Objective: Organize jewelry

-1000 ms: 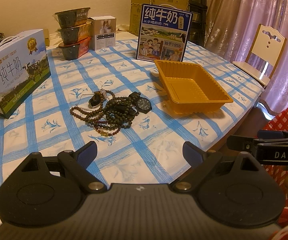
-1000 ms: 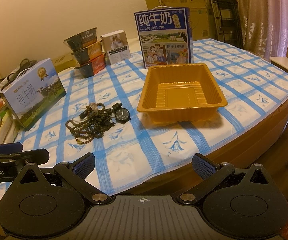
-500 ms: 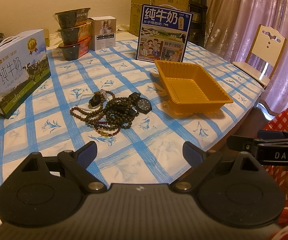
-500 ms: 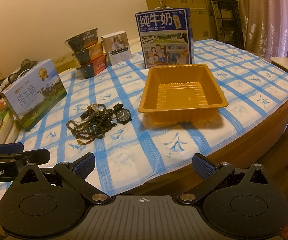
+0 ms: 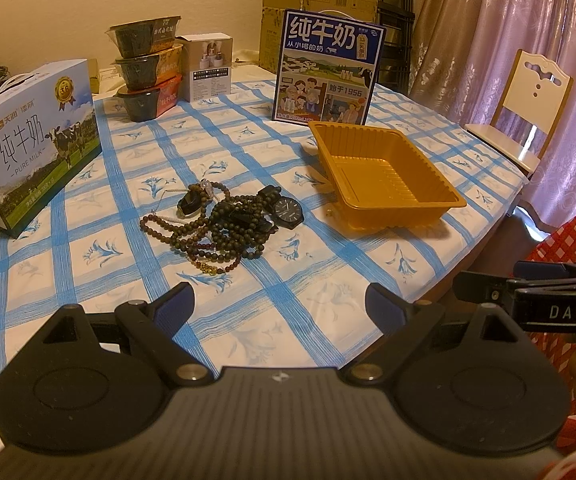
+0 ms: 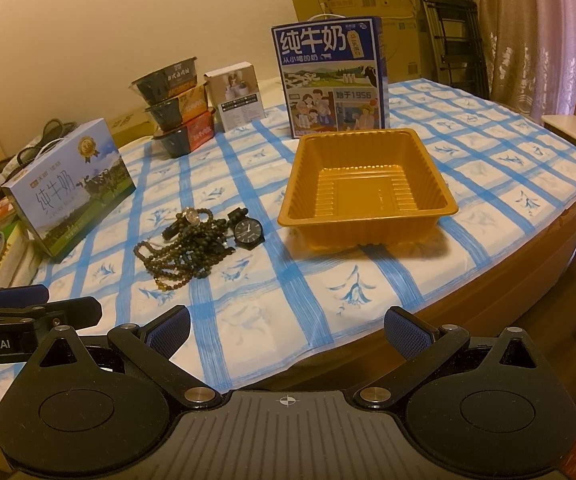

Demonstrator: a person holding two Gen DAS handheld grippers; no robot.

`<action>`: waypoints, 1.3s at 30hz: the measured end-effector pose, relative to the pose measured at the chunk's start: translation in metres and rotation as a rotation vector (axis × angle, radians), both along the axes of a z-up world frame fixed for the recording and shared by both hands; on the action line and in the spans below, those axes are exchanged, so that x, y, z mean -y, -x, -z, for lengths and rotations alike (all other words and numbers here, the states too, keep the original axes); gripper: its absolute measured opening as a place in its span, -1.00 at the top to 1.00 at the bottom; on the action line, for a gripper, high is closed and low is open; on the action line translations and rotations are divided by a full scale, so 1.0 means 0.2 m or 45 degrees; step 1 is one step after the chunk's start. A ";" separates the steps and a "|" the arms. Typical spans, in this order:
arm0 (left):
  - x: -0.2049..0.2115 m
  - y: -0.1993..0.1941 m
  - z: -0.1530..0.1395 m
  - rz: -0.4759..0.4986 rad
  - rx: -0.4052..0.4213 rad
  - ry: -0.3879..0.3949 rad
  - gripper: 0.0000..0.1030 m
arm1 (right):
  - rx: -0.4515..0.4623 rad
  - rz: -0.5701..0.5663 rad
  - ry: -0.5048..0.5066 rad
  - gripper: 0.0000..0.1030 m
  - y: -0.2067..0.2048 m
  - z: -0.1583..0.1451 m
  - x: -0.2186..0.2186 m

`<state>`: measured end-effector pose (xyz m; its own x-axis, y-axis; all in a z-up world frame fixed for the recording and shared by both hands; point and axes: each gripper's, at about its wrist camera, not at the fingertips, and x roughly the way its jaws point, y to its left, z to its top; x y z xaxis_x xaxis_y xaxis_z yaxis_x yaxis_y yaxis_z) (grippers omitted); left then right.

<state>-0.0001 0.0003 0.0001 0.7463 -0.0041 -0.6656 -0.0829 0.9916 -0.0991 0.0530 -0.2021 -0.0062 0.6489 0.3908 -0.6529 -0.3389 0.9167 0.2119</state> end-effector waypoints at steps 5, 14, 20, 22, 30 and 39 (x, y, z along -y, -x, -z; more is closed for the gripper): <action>0.00 0.00 0.00 0.000 0.000 0.000 -0.78 | 0.000 0.000 0.000 -0.99 0.00 0.00 0.00; 0.00 0.00 0.00 0.000 0.001 0.000 -0.78 | 0.009 -0.008 -0.003 -0.99 0.02 -0.01 -0.05; -0.01 -0.01 0.00 -0.009 0.001 0.000 -0.78 | 0.027 -0.016 -0.027 -0.99 0.01 0.00 -0.05; -0.02 0.00 -0.01 -0.011 0.000 0.000 -0.78 | 0.039 -0.010 -0.041 -0.99 0.00 0.01 -0.03; -0.07 -0.07 0.02 -0.031 -0.002 0.000 -0.78 | 0.077 0.035 -0.119 -0.99 -0.07 0.01 0.03; -0.11 -0.19 0.12 -0.030 0.000 -0.002 -0.77 | 0.101 0.164 -0.157 -0.98 -0.23 0.09 0.14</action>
